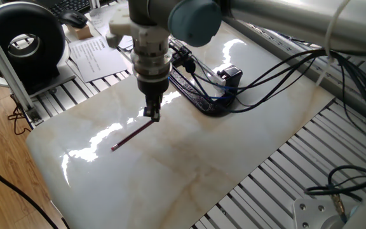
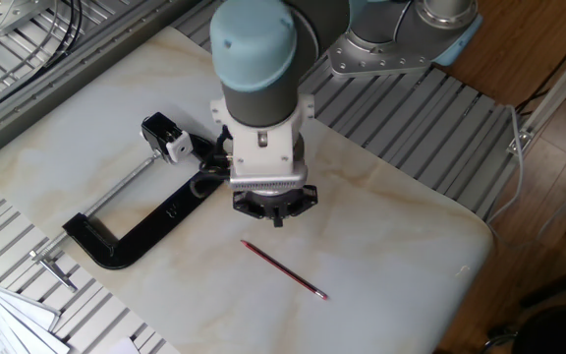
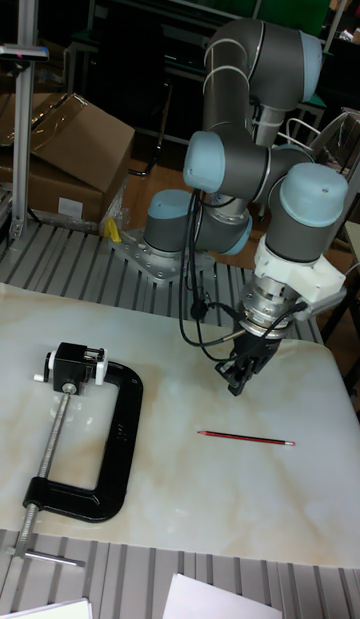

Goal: Insert the pencil into the pencil sharpener

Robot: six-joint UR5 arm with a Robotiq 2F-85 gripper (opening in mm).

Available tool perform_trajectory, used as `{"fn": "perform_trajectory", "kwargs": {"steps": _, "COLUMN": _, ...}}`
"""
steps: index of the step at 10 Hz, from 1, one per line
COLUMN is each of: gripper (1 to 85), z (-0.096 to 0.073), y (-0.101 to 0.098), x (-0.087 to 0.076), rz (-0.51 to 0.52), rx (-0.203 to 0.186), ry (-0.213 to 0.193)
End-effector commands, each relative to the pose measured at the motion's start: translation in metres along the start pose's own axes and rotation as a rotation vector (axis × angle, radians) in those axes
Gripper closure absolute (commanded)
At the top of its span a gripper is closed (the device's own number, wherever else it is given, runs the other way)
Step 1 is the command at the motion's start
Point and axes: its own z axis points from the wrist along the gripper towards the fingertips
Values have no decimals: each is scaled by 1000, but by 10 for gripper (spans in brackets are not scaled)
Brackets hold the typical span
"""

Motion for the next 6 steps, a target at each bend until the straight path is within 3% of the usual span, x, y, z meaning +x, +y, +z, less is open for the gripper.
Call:
{"fn": "perform_trajectory", "kwargs": {"steps": 1, "gripper": 827, "z": 12, "y": 5, "x": -20, "rz": 67, "rx": 24, "ry": -23}}
{"fn": "perform_trajectory", "kwargs": {"steps": 2, "gripper": 827, "z": 12, "y": -1, "x": -20, "rz": 57, "rx": 49, "ry": -7}}
{"fn": "perform_trajectory", "kwargs": {"steps": 3, "gripper": 267, "z": 6, "y": -1, "x": -19, "rz": 36, "rx": 41, "ry": 1}}
{"fn": "perform_trajectory", "kwargs": {"steps": 4, "gripper": 240, "z": -6, "y": -2, "x": -18, "rz": 13, "rx": 50, "ry": 5}}
{"fn": "perform_trajectory", "kwargs": {"steps": 5, "gripper": 827, "z": -17, "y": -7, "x": -22, "rz": 3, "rx": 83, "ry": -14}}
{"fn": "perform_trajectory", "kwargs": {"steps": 6, "gripper": 827, "z": -25, "y": -9, "x": -17, "rz": 12, "rx": 87, "ry": -7}}
